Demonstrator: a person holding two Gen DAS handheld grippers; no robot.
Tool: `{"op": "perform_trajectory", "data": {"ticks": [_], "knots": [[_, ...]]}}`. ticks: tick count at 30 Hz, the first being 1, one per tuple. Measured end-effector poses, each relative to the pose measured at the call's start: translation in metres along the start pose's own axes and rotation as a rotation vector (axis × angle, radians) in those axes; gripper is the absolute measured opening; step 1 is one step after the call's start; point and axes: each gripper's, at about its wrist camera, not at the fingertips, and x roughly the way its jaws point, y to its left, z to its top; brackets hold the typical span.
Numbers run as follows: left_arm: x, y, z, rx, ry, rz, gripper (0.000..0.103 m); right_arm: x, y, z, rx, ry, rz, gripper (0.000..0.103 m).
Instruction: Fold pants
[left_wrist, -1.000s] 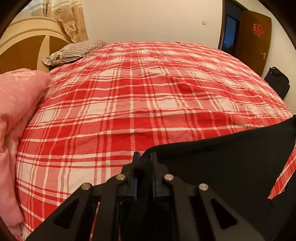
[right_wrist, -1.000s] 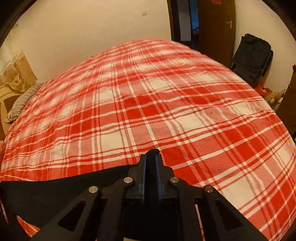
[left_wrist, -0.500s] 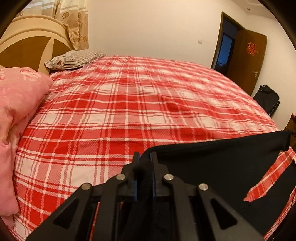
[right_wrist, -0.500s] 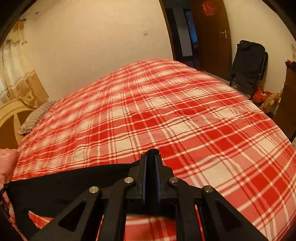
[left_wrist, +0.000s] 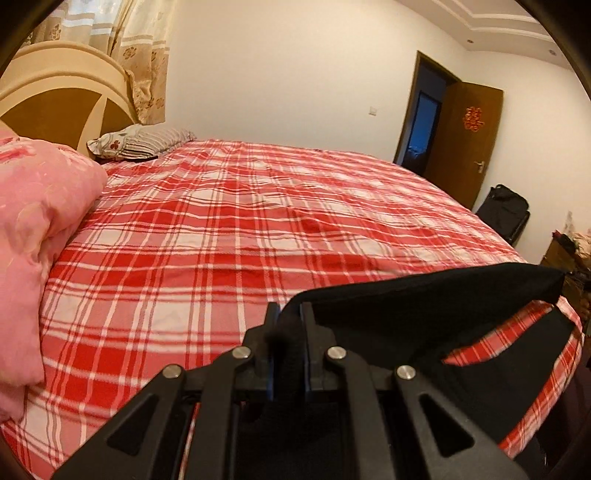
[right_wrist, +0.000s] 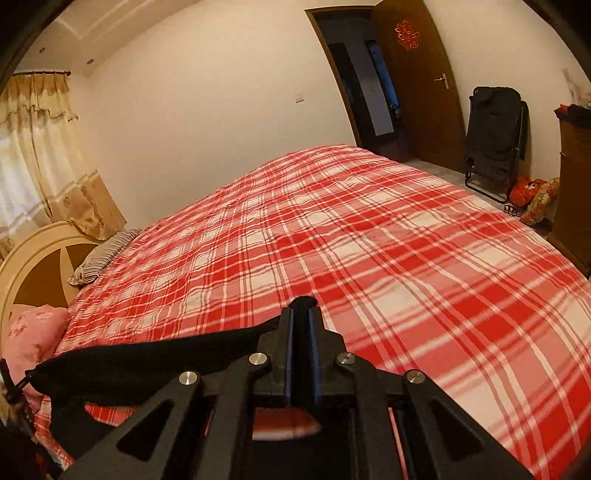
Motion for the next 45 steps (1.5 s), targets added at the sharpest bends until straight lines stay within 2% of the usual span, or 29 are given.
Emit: {"op": "perform_trajectory", "data": {"ticks": [5, 8, 10, 14, 16, 19, 20, 21, 22, 25, 27, 29, 30, 31, 32, 33, 35, 38, 40, 45], "knots": [[-0.020, 0.000, -0.033, 0.021, -0.009, -0.046, 0.011, -0.025, -0.020, -0.026, 0.017, 0.013, -0.012, 0.007], [-0.025, 0.002, -0.058, 0.046, 0.014, -0.052, 0.011, -0.032, -0.030, -0.042, 0.031, 0.033, -0.020, 0.007], [-0.024, 0.003, -0.070, 0.051, 0.030, -0.059, 0.011, -0.036, -0.035, -0.050, 0.035, 0.036, -0.036, 0.000], [-0.022, 0.004, -0.092, 0.074, 0.060, -0.053, 0.012, -0.044, -0.061, -0.063, 0.088, 0.047, -0.096, 0.000], [-0.023, 0.004, -0.099, 0.077, 0.065, -0.059, 0.012, -0.047, -0.069, -0.067, 0.104, 0.063, -0.091, 0.000], [-0.030, 0.005, -0.108, 0.081, 0.066, -0.045, 0.021, -0.056, -0.067, -0.070, 0.100, 0.065, -0.093, 0.001], [-0.034, 0.006, -0.111, 0.081, 0.063, -0.039, 0.026, -0.060, -0.065, -0.070, 0.107, 0.063, -0.076, 0.001], [-0.037, 0.007, -0.112, 0.081, 0.062, -0.031, 0.036, -0.064, -0.061, -0.069, 0.111, 0.062, -0.064, 0.001], [-0.040, 0.009, -0.115, 0.083, 0.061, -0.023, 0.040, -0.067, -0.056, -0.069, 0.104, 0.059, -0.064, 0.001], [-0.051, 0.014, -0.121, 0.091, 0.064, -0.016, 0.051, -0.075, -0.023, -0.066, 0.033, 0.043, -0.067, 0.001], [-0.057, 0.017, -0.124, 0.107, 0.069, 0.003, 0.064, -0.075, 0.010, -0.066, -0.040, 0.047, -0.042, 0.001], [-0.061, 0.019, -0.128, 0.125, 0.072, 0.028, 0.072, -0.071, 0.048, -0.069, -0.121, 0.057, -0.002, 0.002], [-0.063, 0.021, -0.129, 0.128, 0.073, 0.034, 0.072, -0.067, 0.066, -0.072, -0.159, 0.068, 0.014, 0.008], [-0.065, 0.022, -0.131, 0.127, 0.076, 0.035, 0.072, -0.063, 0.083, -0.075, -0.196, 0.083, 0.030, 0.031], [-0.066, 0.025, -0.133, 0.121, 0.082, 0.033, 0.072, -0.057, 0.105, -0.081, -0.243, 0.105, 0.054, 0.049], [-0.067, 0.027, -0.134, 0.118, 0.086, 0.035, 0.075, -0.053, 0.119, -0.085, -0.269, 0.117, 0.075, 0.076], [-0.067, 0.029, -0.138, 0.122, 0.094, 0.051, 0.078, -0.044, 0.157, -0.098, -0.334, 0.132, 0.150, 0.077], [-0.071, 0.033, -0.143, 0.107, 0.097, 0.047, 0.078, -0.028, 0.208, -0.121, -0.457, 0.180, 0.150, 0.077], [-0.074, 0.036, -0.146, 0.096, 0.096, 0.043, 0.078, -0.021, 0.237, -0.139, -0.528, 0.217, 0.195, 0.077], [-0.081, 0.049, -0.151, 0.084, 0.112, 0.074, 0.076, -0.008, 0.287, -0.179, -0.633, 0.292, 0.267, 0.077]]}}
